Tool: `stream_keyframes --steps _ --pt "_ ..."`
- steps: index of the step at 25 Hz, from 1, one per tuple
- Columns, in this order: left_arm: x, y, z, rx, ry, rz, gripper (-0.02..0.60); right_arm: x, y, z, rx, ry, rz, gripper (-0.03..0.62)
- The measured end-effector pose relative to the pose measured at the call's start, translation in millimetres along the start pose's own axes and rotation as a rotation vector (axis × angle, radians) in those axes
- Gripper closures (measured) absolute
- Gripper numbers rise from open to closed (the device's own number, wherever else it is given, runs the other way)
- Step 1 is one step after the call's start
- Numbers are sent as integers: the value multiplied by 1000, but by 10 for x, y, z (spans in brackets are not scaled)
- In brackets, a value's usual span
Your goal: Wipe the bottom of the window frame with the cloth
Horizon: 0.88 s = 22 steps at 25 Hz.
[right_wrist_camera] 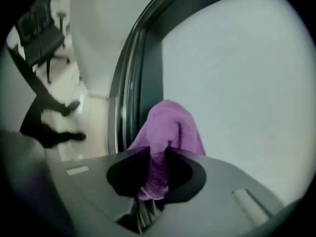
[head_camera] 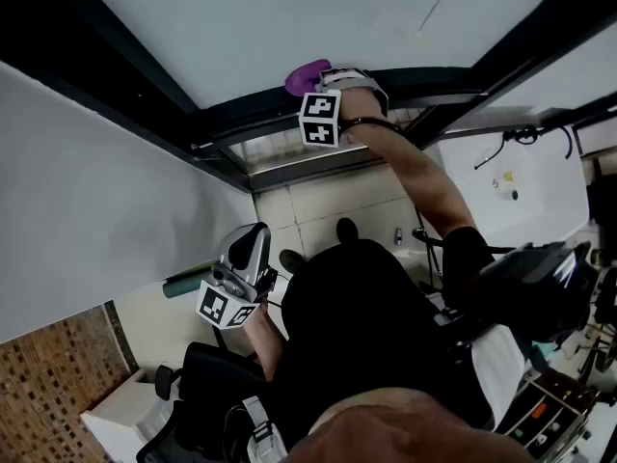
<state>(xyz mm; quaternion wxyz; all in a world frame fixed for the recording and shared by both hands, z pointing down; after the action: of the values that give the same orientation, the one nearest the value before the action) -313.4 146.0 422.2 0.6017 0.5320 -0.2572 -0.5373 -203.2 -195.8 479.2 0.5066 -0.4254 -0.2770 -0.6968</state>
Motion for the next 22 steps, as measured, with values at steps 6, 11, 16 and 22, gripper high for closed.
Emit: stream_keyframes --steps 6,11,16,22 --pt "-185 -81 180 -16 -28 -10 581 -688 -1010 -205 416 -255 -871 528" --pt "-448 -184 277 3 -90 -27 581 -130 -1997 -310 394 -235 -771 528" --pt "-524 -171 334 -2 -115 -19 581 -27 -2085 -167 187 -120 -674 533" --pt "-251 -92 265 -4 -28 16 581 67 -1129 -32 40 24 -342 533"
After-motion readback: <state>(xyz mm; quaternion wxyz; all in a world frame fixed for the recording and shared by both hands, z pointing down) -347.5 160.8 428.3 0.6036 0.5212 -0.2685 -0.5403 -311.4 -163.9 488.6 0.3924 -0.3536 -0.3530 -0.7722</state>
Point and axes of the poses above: the fingertips, and each gripper's own axes: x forward along the fingers, z to its left, y out of its underside, the point moved 9 cm from there along -x, backward along the fingers, and after that the axes turned 11 degrees about -y, right-handed, at the moved point
